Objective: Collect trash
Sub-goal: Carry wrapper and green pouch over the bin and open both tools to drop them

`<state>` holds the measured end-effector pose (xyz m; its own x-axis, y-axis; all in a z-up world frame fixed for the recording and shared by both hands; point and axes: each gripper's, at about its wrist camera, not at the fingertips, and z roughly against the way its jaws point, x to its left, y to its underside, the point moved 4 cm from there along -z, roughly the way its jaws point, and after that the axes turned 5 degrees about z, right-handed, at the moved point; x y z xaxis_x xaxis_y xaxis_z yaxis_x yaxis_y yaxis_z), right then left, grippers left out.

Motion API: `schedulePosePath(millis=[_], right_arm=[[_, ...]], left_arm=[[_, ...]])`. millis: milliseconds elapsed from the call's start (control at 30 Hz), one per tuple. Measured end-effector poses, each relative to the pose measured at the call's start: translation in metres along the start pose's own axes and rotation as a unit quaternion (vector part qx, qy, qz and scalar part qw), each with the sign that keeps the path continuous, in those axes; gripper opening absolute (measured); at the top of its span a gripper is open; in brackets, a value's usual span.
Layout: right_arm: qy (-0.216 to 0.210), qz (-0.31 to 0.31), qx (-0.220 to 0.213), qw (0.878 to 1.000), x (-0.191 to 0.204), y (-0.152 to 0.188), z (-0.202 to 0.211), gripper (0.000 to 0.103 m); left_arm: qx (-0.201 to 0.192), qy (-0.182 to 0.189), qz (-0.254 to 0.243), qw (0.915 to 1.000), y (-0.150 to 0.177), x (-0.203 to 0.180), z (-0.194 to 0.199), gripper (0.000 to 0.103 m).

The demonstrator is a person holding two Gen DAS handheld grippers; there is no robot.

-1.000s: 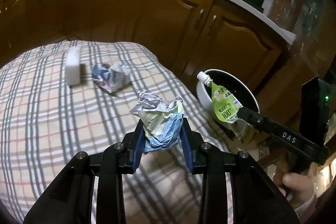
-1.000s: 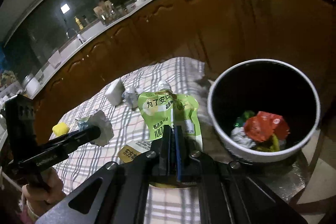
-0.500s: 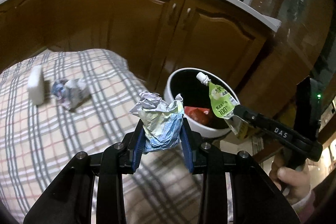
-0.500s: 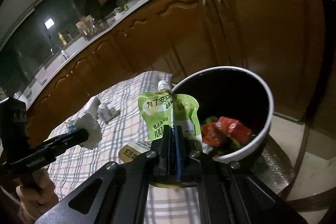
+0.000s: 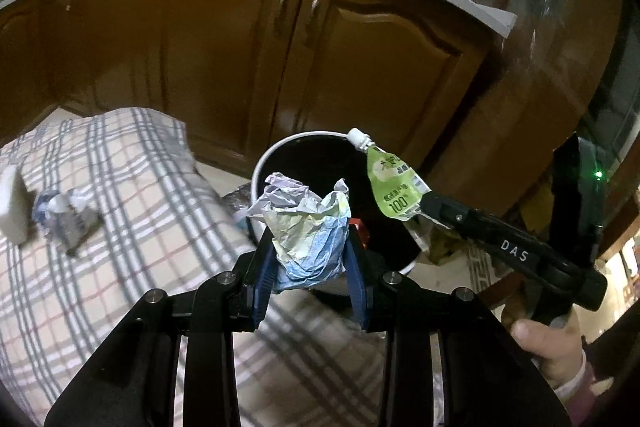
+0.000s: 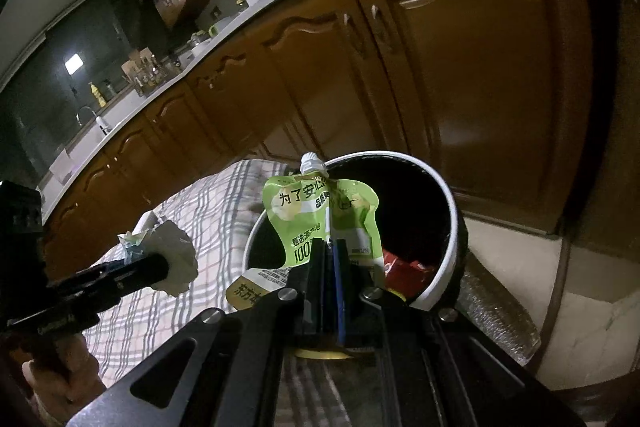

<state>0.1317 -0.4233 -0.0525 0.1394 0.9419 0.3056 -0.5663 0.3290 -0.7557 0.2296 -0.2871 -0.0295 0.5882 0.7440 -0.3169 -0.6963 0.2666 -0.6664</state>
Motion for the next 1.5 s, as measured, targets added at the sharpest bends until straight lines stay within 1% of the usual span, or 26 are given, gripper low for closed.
schedulePosePath(millis=[300,533,700,800,867,900,933,967,1033,1100,1167,1200,1233,1300,1333,1500], right_arm=[[0.004,-0.008,0.004,1.0,-0.014,-0.007,-0.012,0.004],[0.005,-0.009,0.008,1.0,-0.019,-0.01,-0.019,0.004],[0.006,-0.009,0.012,1.0,-0.02,-0.009,-0.022,0.004],[0.007,-0.011,0.016,1.0,-0.022,-0.01,-0.025,0.004],[0.003,-0.013,0.019,1.0,-0.023,-0.01,-0.027,0.004],[0.0,-0.015,0.02,1.0,-0.023,-0.012,-0.028,0.009],[0.0,-0.02,0.02,1.0,-0.024,-0.012,-0.029,0.011],[0.002,-0.025,0.022,0.999,-0.026,-0.012,-0.03,0.013],[0.0,-0.033,0.02,0.999,-0.029,-0.011,-0.029,0.031],[-0.003,-0.038,0.014,0.999,-0.031,-0.011,-0.026,0.041],[-0.006,-0.038,0.007,0.999,-0.029,-0.01,-0.021,0.044],[-0.007,-0.038,0.004,0.999,-0.028,-0.01,-0.02,0.049],[-0.009,-0.038,0.0,0.999,-0.026,-0.01,-0.017,0.058],[-0.012,-0.035,-0.007,0.999,-0.022,-0.01,-0.013,0.069],[-0.014,-0.034,-0.009,0.999,-0.02,-0.01,-0.012,0.073],[-0.03,-0.032,-0.01,0.999,-0.003,-0.006,-0.007,0.083]], left_arm=[[0.02,-0.001,-0.01,0.9997,-0.011,-0.011,-0.032,0.031],[0.031,-0.002,-0.018,0.9994,-0.011,-0.018,-0.048,0.031],[0.039,-0.002,-0.013,0.9991,-0.011,-0.019,-0.057,0.031],[0.048,0.001,-0.007,0.9988,-0.01,-0.018,-0.063,0.034],[0.052,0.0,-0.001,0.9986,-0.011,-0.017,-0.066,0.043],[0.054,-0.002,0.002,0.9985,-0.011,-0.016,-0.067,0.047],[0.055,-0.001,0.006,0.9985,-0.011,-0.015,-0.067,0.051],[0.054,-0.001,0.007,0.9985,-0.01,-0.014,-0.066,0.053],[0.05,-0.005,0.01,0.9987,-0.009,-0.012,-0.063,0.056],[0.047,-0.005,0.013,0.9988,-0.008,-0.01,-0.059,0.056],[0.042,-0.006,0.016,0.999,-0.005,-0.007,-0.054,0.056],[0.04,-0.008,0.018,0.999,-0.004,-0.005,-0.051,0.056],[0.038,-0.01,0.022,0.999,-0.001,-0.001,-0.046,0.056],[0.033,-0.013,0.029,0.9989,0.003,0.004,-0.041,0.056],[0.031,-0.015,0.035,0.9988,0.006,0.009,-0.036,0.057],[0.021,-0.032,0.06,0.9975,0.02,0.034,-0.014,0.06]])
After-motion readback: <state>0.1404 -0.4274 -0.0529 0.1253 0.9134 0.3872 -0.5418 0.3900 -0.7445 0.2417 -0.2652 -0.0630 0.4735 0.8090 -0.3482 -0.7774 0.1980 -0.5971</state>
